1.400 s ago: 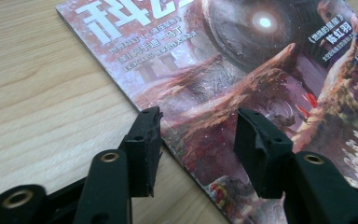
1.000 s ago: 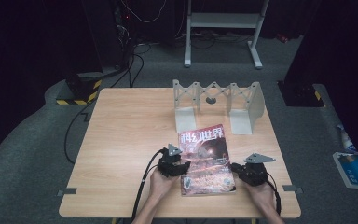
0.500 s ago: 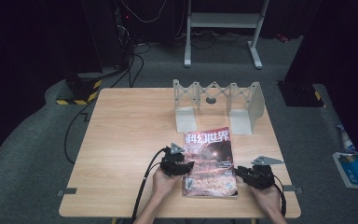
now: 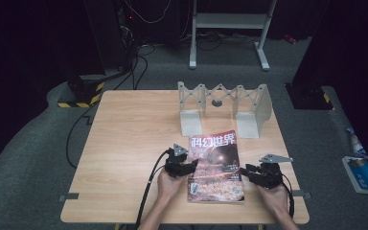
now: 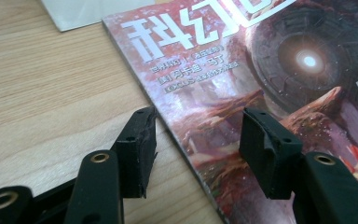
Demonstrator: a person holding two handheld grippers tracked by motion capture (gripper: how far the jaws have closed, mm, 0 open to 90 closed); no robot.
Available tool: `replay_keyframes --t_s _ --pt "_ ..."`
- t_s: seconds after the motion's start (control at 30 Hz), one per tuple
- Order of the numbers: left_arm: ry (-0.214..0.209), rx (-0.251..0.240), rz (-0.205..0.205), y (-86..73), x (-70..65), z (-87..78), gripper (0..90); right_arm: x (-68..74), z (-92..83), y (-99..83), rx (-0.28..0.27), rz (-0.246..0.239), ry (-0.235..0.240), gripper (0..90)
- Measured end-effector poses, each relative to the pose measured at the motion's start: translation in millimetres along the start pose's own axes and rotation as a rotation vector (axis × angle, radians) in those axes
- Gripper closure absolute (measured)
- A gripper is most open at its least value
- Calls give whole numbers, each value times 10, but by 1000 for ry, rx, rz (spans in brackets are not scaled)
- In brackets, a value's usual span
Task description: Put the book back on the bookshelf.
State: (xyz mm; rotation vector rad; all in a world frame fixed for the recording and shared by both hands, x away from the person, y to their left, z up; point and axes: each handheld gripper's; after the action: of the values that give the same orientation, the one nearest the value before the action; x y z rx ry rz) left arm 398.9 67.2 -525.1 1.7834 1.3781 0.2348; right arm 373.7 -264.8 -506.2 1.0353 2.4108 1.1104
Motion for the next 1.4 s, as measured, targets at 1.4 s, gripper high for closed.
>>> replay_keyframes --t_s 1.4 --pt "19 -62 49 -89 -14 -13 426 -304 663 641 32 48 -92 393"
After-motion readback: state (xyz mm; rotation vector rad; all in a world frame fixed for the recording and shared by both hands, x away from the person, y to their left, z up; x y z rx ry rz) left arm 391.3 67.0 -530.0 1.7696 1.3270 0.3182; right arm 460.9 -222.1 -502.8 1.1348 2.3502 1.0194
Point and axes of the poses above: each handheld gripper's, and its own axes: z roughly forward along the jaws, y roughly out of its top, x roughly to its left, and after that the axes turned 13 degrees about -z, right-handed
